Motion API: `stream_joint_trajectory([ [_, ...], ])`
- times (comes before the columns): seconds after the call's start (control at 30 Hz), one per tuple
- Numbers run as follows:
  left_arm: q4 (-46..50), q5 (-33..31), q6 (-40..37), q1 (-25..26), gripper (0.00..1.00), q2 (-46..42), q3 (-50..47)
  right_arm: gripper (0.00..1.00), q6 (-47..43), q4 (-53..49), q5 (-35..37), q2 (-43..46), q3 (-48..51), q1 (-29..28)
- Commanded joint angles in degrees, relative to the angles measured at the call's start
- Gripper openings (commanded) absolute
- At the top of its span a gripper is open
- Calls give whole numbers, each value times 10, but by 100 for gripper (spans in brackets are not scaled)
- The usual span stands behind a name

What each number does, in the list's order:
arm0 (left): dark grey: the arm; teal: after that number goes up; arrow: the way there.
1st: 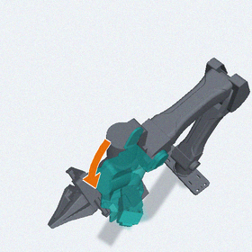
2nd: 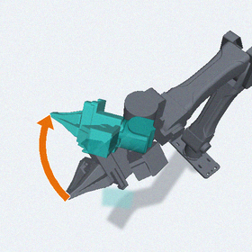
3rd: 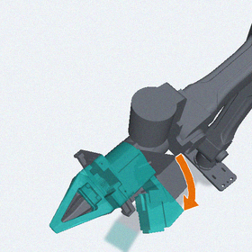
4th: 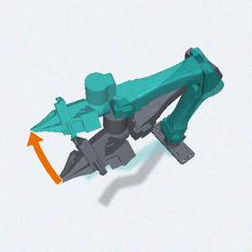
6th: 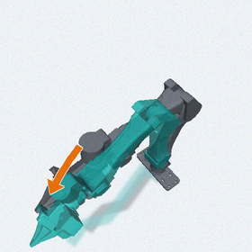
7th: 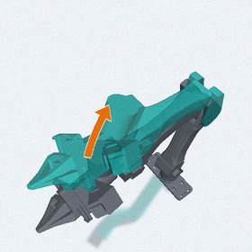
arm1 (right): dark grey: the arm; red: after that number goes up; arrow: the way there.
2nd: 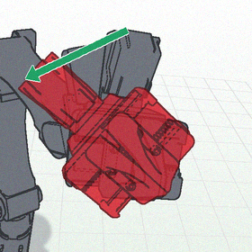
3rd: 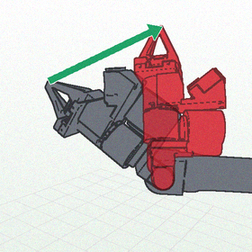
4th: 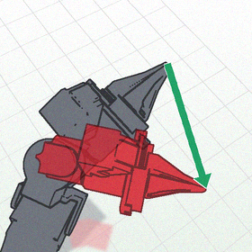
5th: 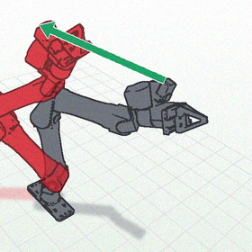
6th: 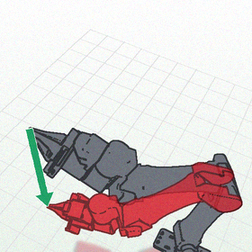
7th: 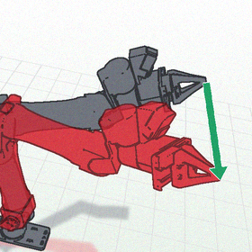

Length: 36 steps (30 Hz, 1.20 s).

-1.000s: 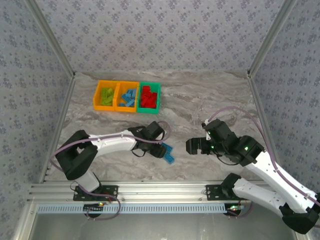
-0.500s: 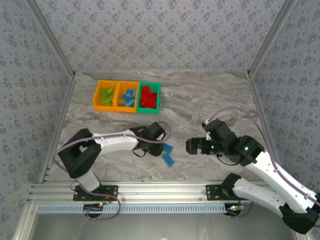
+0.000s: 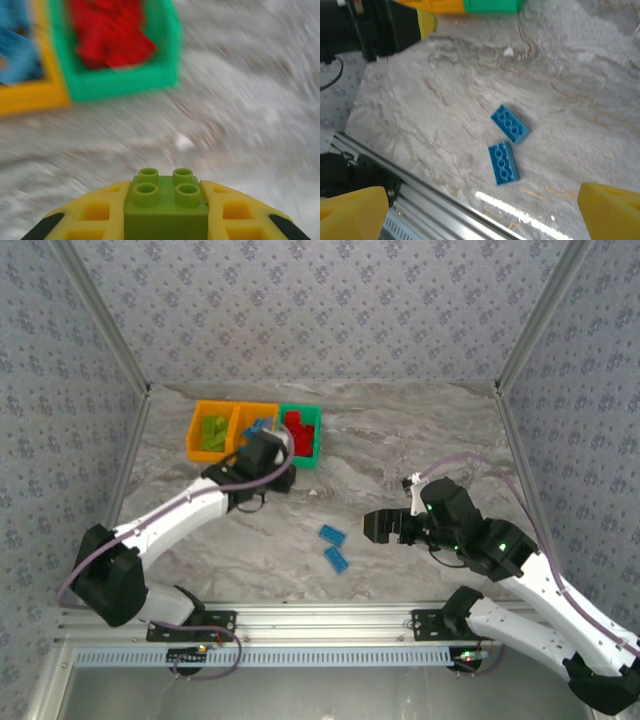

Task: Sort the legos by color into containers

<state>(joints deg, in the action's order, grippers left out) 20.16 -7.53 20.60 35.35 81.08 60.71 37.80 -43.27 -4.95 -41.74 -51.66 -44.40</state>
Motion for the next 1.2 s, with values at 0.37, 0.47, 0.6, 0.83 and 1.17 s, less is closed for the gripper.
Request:
stream_joint_trajectory([
  [0.37,-28,-47,-30,-229,21,135,150,100,46,15,59,39,19,-4],
  [0.47,-19,-14,-23,-290,21,162,171,100,43,11,67,40,15,-4],
  [0.6,1,12,-30,-324,21,220,211,100,41,13,75,36,13,-3],
  [0.83,-1,38,-43,-331,45,239,232,100,44,13,76,21,14,-4],
  [1.17,-28,178,0,-298,48,-2,106,100,38,14,106,-99,20,-78],
])
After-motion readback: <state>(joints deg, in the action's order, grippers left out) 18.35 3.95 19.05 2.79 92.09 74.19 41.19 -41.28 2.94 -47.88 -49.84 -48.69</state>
